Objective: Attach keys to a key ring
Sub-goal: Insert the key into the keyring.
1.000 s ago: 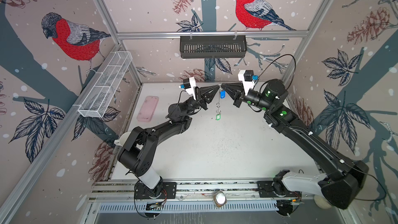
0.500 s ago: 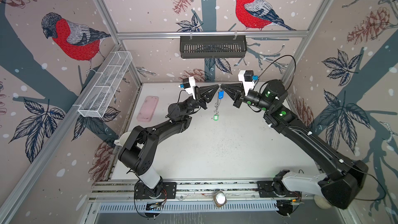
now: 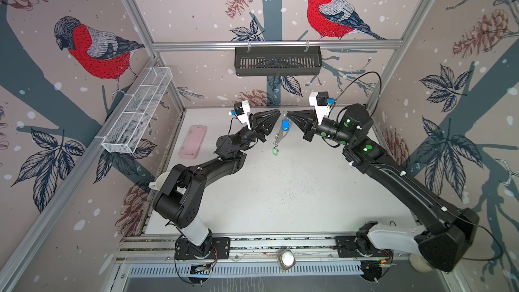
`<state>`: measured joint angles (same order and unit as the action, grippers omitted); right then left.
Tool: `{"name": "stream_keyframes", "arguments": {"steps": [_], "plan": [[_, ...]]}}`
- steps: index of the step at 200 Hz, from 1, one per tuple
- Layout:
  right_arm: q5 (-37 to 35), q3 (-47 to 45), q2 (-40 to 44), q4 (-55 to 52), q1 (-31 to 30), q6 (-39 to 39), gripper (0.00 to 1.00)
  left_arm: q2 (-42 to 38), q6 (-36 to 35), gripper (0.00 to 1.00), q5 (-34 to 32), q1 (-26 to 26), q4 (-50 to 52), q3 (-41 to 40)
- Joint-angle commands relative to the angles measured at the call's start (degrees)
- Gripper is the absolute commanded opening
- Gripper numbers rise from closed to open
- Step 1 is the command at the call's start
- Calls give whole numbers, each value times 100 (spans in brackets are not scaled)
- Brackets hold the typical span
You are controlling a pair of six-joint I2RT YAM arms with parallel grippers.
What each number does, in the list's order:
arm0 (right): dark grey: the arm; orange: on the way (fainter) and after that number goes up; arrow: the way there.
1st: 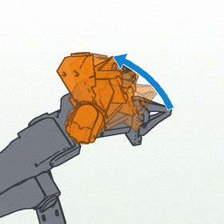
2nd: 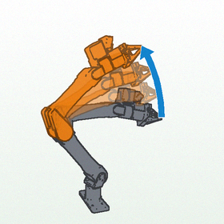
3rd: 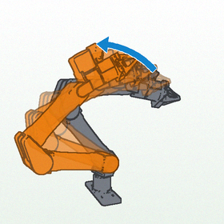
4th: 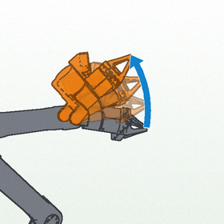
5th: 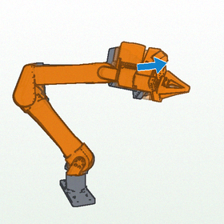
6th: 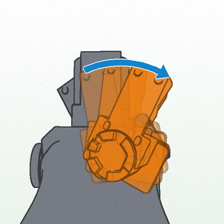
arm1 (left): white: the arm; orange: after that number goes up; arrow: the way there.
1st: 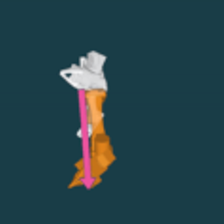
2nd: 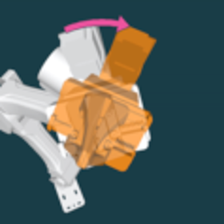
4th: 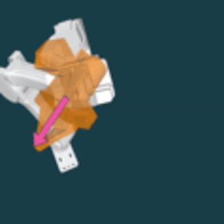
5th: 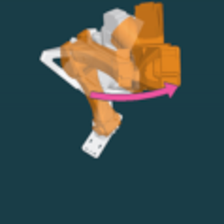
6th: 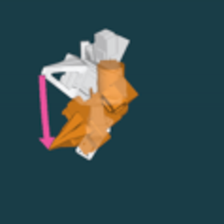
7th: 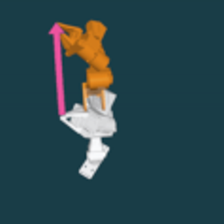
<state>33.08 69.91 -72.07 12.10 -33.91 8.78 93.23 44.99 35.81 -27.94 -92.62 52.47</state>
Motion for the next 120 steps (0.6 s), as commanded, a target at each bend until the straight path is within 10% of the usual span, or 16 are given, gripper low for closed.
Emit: {"name": "stream_keyframes", "arguments": {"steps": [1,120], "plan": [[-176,98,-120,79,24,83,0,-189,-210,19,-78,37,-719,-115],[-557,167,-318,140,18,265,0,-1308,-2587,18,-864,-457,3204,-66]]}}
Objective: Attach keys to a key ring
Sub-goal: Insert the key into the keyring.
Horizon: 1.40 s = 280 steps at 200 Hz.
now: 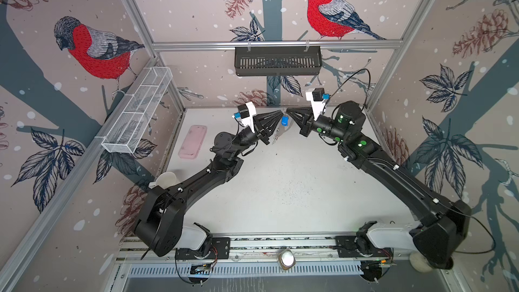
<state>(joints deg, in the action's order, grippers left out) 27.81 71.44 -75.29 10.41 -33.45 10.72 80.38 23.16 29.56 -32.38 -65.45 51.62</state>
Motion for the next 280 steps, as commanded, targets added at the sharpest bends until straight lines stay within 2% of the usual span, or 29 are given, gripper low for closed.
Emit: {"name": "stream_keyframes", "arguments": {"steps": [1,83,107,176,280], "plan": [[-35,17,4,310,-24,70,0,-18,-406,18,-235,-14,493,22],[-5,36,-30,299,-45,67,0,162,-342,20,13,-45,491,65],[31,62,-41,260,-56,53,0,135,-411,17,-102,-47,564,46],[193,70,-31,48,-56,97,0,22,-809,0,-382,-41,1016,56],[873,479,-189,-980,230,532,0,-40,-1631,0,-882,-49,1854,14]]}}
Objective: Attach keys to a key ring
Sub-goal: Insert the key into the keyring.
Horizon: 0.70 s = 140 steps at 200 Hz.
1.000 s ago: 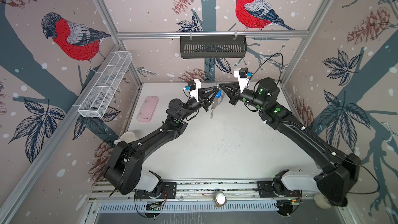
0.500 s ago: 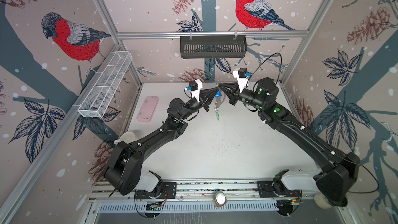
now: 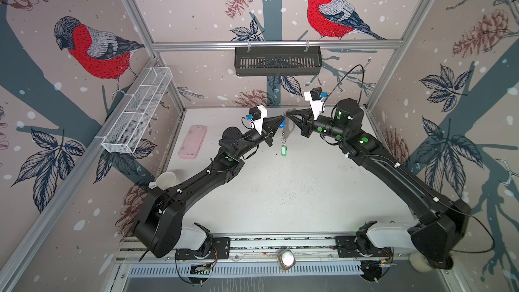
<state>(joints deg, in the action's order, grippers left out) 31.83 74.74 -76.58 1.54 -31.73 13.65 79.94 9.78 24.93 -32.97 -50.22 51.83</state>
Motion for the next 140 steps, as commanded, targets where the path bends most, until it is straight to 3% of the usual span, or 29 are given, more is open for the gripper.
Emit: {"name": "stream_keyframes", "arguments": {"steps": [1,140], "plan": [[481,156,-64,-101,59,246,0,4,-294,0,-423,10,338,-11],[1265,489,-555,-1013,250,657,0,26,-1323,0,-395,246,619,-232]]}}
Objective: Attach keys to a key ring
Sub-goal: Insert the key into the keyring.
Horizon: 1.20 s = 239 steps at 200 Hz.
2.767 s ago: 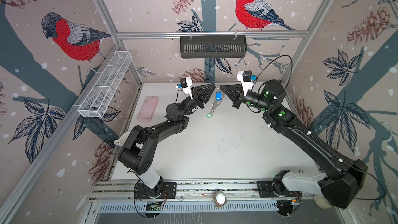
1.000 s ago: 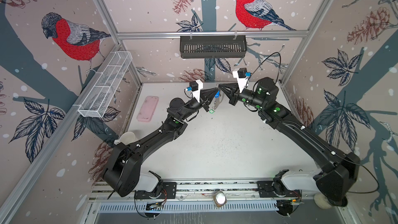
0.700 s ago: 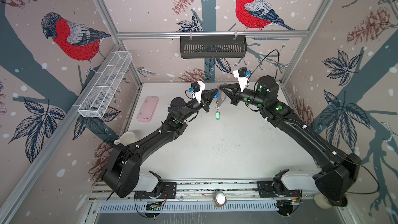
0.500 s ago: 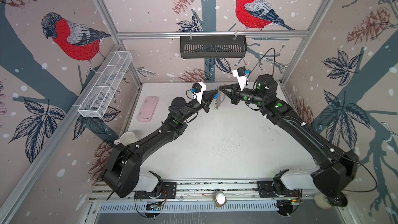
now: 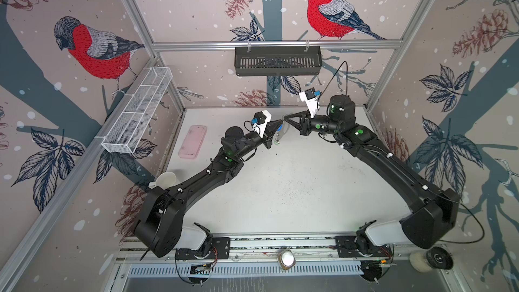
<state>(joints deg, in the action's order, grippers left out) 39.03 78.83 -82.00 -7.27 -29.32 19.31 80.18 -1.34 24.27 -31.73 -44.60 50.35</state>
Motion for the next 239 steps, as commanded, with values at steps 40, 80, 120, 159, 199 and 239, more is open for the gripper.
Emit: {"name": "stream_keyframes", "arguments": {"steps": [40,80,120,159,199,239], "plan": [[824,63,-111,-343,32,154,0,-29,-512,0,-131,237,24,-183],[584,19,-84,-453,32,30,0,-77,-665,0,65,266,115,-201],[-59,-131,34,-258,-121,-428,3,-169,-554,0,409,272,265,-179],[-797,-527,408,136,-233,-1096,16,-392,-383,0,742,268,481,-140],[-1033,-1236,995,884,-273,-1626,24,-606,-140,0,1022,264,566,-135],[-1298,-1307,1179,1018,-523,-2185,30,-736,-68,0,1346,220,663,-108]]}}
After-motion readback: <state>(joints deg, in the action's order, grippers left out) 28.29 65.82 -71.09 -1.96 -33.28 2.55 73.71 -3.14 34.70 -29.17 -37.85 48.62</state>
